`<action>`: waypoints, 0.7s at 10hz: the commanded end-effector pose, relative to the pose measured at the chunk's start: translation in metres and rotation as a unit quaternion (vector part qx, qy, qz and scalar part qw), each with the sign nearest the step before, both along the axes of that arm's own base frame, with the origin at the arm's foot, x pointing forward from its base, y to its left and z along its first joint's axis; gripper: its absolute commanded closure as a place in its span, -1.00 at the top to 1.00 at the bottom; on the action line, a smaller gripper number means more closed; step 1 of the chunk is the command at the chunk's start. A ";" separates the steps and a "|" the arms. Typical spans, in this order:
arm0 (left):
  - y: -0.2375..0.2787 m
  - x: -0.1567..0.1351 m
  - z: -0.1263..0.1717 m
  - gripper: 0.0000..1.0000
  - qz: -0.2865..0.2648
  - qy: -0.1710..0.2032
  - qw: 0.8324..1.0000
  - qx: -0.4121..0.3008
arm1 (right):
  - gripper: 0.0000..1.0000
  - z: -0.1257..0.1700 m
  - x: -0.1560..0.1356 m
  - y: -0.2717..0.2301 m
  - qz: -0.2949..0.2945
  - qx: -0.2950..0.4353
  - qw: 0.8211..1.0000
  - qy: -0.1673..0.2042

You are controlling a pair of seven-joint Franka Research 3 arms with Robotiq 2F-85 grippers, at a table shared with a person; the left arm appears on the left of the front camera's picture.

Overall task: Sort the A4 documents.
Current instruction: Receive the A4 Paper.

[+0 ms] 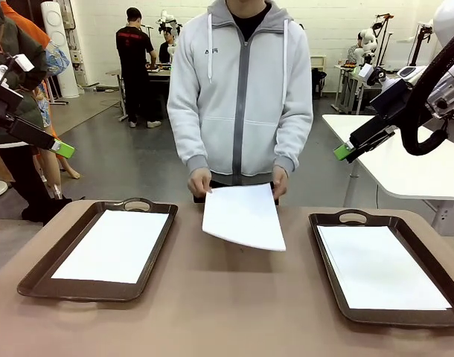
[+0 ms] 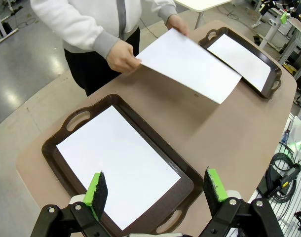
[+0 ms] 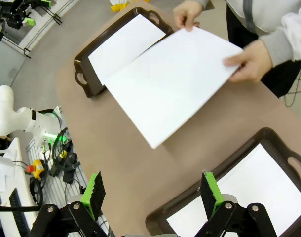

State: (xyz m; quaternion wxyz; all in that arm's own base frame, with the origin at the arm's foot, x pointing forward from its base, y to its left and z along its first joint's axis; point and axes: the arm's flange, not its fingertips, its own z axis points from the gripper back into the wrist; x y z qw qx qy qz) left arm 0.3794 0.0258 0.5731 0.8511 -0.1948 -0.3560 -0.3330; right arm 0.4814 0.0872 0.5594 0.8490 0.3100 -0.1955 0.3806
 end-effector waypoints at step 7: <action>0.000 0.000 -0.002 1.00 -0.003 -0.003 1.000 0.007 | 1.00 0.000 0.000 0.000 0.000 0.001 1.000 0.000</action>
